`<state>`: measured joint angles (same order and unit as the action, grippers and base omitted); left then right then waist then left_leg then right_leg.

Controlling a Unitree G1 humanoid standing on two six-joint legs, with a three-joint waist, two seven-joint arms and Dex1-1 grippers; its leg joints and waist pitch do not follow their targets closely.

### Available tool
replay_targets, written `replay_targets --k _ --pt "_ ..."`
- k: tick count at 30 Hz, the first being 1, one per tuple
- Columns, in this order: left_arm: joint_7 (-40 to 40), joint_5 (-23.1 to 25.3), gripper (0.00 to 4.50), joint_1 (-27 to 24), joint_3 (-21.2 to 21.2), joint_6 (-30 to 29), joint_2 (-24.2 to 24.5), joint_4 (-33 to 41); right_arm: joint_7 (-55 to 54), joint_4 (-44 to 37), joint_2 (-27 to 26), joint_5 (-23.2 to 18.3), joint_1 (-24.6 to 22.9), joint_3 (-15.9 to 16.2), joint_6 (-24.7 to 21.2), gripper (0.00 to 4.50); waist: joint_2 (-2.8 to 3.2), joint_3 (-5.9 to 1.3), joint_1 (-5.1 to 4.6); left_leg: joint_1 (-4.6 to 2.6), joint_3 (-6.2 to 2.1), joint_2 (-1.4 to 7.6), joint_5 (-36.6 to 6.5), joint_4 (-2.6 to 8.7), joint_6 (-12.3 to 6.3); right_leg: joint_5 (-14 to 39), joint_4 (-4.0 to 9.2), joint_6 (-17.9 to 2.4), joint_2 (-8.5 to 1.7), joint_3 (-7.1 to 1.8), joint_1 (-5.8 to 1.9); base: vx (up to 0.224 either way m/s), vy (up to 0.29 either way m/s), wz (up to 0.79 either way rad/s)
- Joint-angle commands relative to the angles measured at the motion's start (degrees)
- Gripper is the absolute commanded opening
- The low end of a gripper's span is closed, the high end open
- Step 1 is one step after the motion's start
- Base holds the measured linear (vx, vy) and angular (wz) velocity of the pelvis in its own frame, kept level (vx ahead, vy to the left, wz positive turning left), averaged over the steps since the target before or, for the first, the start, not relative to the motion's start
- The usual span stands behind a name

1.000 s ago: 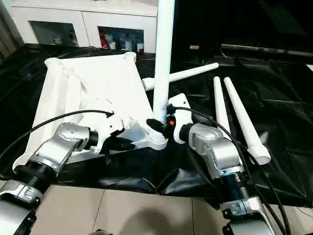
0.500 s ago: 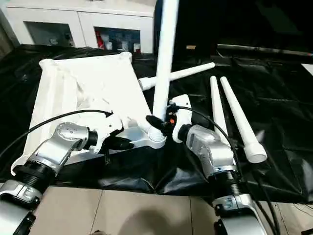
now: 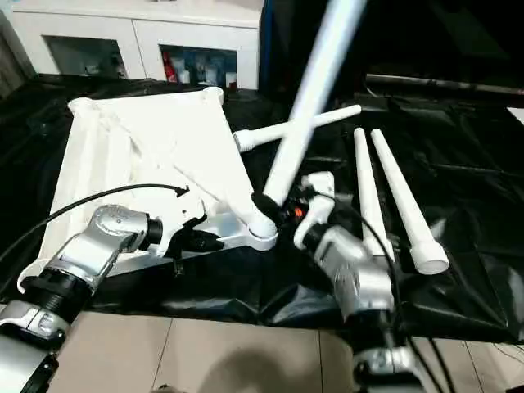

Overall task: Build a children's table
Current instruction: Insert table leg to table base

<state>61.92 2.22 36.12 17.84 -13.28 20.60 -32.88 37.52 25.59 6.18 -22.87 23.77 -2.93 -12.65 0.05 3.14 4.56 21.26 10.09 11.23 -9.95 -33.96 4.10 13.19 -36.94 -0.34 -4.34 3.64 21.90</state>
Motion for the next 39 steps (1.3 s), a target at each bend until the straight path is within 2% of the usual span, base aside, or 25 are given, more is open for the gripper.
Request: replay_targets --k 1,7,8,10,13,15,17,20,22,23,24,25,26,27,28,30,31,32,33,34,37,39 --pt "-0.82 0.21 0.00 2.27 -1.10 0.40 0.94 -1.06 -0.81 4.80 -0.35 1.29 -3.35 -0.86 1.88 1.91 0.98 -3.67 0.35 -0.74 -0.82 2.02 -13.32 4.30 0.38 4.84 5.13 -14.02 -4.25 -2.91 -2.36 0.000 0.000 0.00" --pt "-1.00 0.10 0.00 2.29 -1.18 0.31 0.73 -1.13 -0.37 6.09 -1.46 1.05 -5.00 -1.75 6.19 1.90 1.07 -3.52 0.41 -0.81 -0.89 2.10 -14.83 4.52 0.44 5.58 5.28 -14.19 -4.19 -2.91 -2.33 0.000 0.000 0.00" --pt "-1.00 0.10 0.00 2.21 -1.19 0.39 0.74 -1.15 -0.37 6.28 -1.65 1.14 -5.30 -1.88 6.96 1.90 1.49 -3.53 0.42 -0.82 -0.95 2.11 -15.02 4.52 0.53 5.66 5.23 -14.19 -4.22 -2.92 -2.30 0.000 0.000 0.00" --pt "-1.05 0.09 0.00 2.19 -1.21 0.63 0.71 -1.43 -0.44 6.63 -1.92 1.39 -5.79 -2.05 8.53 1.90 1.33 -3.51 0.36 -0.75 -0.95 2.09 -15.15 4.58 0.44 5.14 5.25 -14.22 -4.12 -2.91 -2.38 0.000 0.000 0.00" --pt "-1.30 0.21 0.00 2.25 -1.16 0.99 0.55 -1.93 -0.58 7.15 -1.18 4.69 -7.02 -0.13 12.84 1.90 1.36 -3.40 0.38 -0.74 -0.88 2.06 -15.80 4.57 0.43 6.89 5.53 -14.00 -4.20 -2.93 -2.22 0.000 0.000 0.00" --pt "-1.49 0.35 0.00 2.23 -1.11 1.21 0.51 -2.00 -0.46 6.44 -0.64 6.62 -7.78 1.63 14.45 1.89 1.17 -3.29 0.42 -0.78 -0.89 2.07 -16.01 4.69 0.43 8.33 5.74 -13.52 -4.18 -2.96 -2.18 0.000 0.000 0.00" --pt "-1.65 0.48 0.00 2.19 -1.05 1.37 0.45 -2.06 -0.27 5.28 -0.14 8.02 -8.27 3.09 15.27 1.89 1.28 -3.35 0.41 -0.77 -0.93 2.13 -15.50 4.73 0.35 7.94 5.61 -13.19 -4.12 -3.00 -2.23 0.000 0.000 0.00" --pt "-1.92 0.72 0.00 1.94 -0.79 1.94 0.20 -2.36 0.22 3.46 0.63 8.94 -8.31 4.50 14.95 1.89 0.77 -3.37 0.25 -0.79 -0.81 2.13 -14.87 4.72 -0.29 7.14 5.63 -13.16 -4.04 -3.05 -2.25 0.000 0.000 0.00" --pt "-2.12 1.00 0.00 2.00 -0.60 2.43 0.13 -2.78 0.27 3.11 1.02 9.47 -8.02 5.06 14.69 1.89 0.96 -3.29 0.28 -0.78 -0.82 2.10 -15.00 4.75 -0.42 8.03 5.73 -12.93 -4.06 -3.04 -2.19 0.000 0.000 0.00" --pt "-2.24 1.13 0.00 1.99 -0.52 2.63 0.07 -2.95 0.61 3.04 1.29 9.78 -7.83 5.42 14.74 1.89 0.44 -3.25 0.17 -0.75 -0.74 2.11 -15.07 4.76 -0.58 8.74 5.88 -12.72 -4.10 -3.10 -2.19 0.000 0.000 0.00" --pt "-2.32 1.18 0.00 2.00 -0.49 2.75 0.04 -3.06 0.85 2.96 1.40 9.82 -7.71 5.59 14.62 1.89 0.62 -3.30 0.29 -0.74 -0.82 2.09 -14.74 4.74 -0.62 8.90 5.78 -12.68 -4.18 -3.09 -2.26 0.000 0.000 0.00" --pt "-2.70 1.45 0.00 2.02 -0.34 3.22 -0.11 -3.44 2.12 2.48 2.18 10.20 -6.90 6.62 13.44 1.89 0.23 -3.21 0.23 -0.69 -0.74 2.11 -14.43 4.76 -0.84 9.47 5.87 -12.40 -4.12 -3.09 -2.19 0.000 0.000 0.00" --pt "-2.81 1.55 0.00 2.07 -0.30 3.39 -0.14 -3.58 2.58 2.48 2.47 10.34 -6.34 6.97 12.88 1.89 0.10 -3.21 0.26 -0.67 -0.76 2.10 -14.01 4.74 -1.07 10.03 5.86 -12.13 -4.11 -3.07 -2.24 0.000 0.000 0.00" --pt "-2.83 1.57 0.00 2.07 -0.29 3.43 -0.15 -3.60 2.64 2.54 2.54 10.38 -6.17 7.04 12.68 1.89 0.25 -3.19 0.28 -0.70 -0.75 2.11 -13.99 4.74 -1.12 10.34 5.88 -12.07 -4.12 -3.08 -2.17 0.000 0.000 0.00" --pt "-2.96 1.68 0.00 2.07 -0.23 3.60 -0.20 -3.64 2.96 2.93 2.93 10.57 -5.16 7.37 11.51 1.89 -0.18 -3.11 0.19 -0.66 -0.71 2.09 -14.03 4.75 -1.27 11.40 5.99 -11.82 -4.14 -3.10 -2.13 0.000 0.000 0.00" --pt "-2.90 1.78 0.00 2.03 -0.10 3.93 -0.16 -3.56 3.78 3.92 3.26 10.52 -3.44 7.54 10.72 1.89 -0.45 -3.08 0.20 -0.63 -0.69 2.12 -13.93 4.76 -1.23 12.87 6.11 -11.33 -4.25 -3.12 -2.04 0.000 0.000 0.00" --pt "-2.76 1.87 0.00 1.94 0.06 4.21 -0.09 -3.39 4.16 4.07 3.40 10.29 -2.97 7.59 9.99 1.89 -0.77 -2.98 0.11 -0.60 -0.67 2.13 -14.31 4.84 -1.13 14.33 6.29 -10.88 -4.27 -3.11 -1.99 0.000 0.000 0.00" --pt "-2.51 1.97 0.00 1.93 0.21 4.59 0.01 -3.41 4.63 4.59 3.63 10.49 -2.16 7.80 9.58 1.89 -0.51 -2.99 0.17 -0.76 -0.74 2.20 -14.67 4.88 -0.96 15.51 6.35 -10.58 -4.37 -3.14 -1.87 0.000 0.000 0.00" --pt "-2.37 2.01 0.00 1.89 0.28 4.71 0.07 -3.36 5.00 4.94 3.77 10.57 -1.68 7.90 9.47 1.89 -0.49 -2.97 0.11 -0.71 -0.78 2.22 -14.90 4.89 -0.90 15.83 6.42 -10.51 -4.42 -3.16 -1.83 0.000 0.000 0.00" --pt "-1.78 2.18 0.00 1.74 0.54 5.19 0.37 -3.23 6.78 6.48 4.33 10.73 0.33 8.42 8.80 1.89 -0.95 -2.96 -0.01 -0.65 -0.82 2.25 -15.04 4.97 -0.81 16.18 6.37 -10.30 -4.33 -3.07 -1.89 0.000 0.000 0.00" --pt "-1.14 2.13 0.00 1.59 0.57 5.45 0.70 -2.93 9.53 7.90 5.22 10.65 2.27 9.43 7.06 1.89 -0.83 -2.94 -0.23 -0.75 -0.77 2.26 -15.05 4.91 -0.74 15.84 6.37 -10.65 -4.33 -3.13 -1.68 0.000 0.000 0.00" --pt "-0.48 2.07 0.00 1.60 0.58 5.62 0.87 -2.81 12.28 9.04 6.10 11.14 3.18 10.36 6.29 1.89 -1.13 -3.03 -0.25 -0.69 -0.73 2.23 -14.66 4.80 -0.92 14.94 6.28 -10.87 -4.38 -3.15 -1.80 0.000 0.000 0.00"
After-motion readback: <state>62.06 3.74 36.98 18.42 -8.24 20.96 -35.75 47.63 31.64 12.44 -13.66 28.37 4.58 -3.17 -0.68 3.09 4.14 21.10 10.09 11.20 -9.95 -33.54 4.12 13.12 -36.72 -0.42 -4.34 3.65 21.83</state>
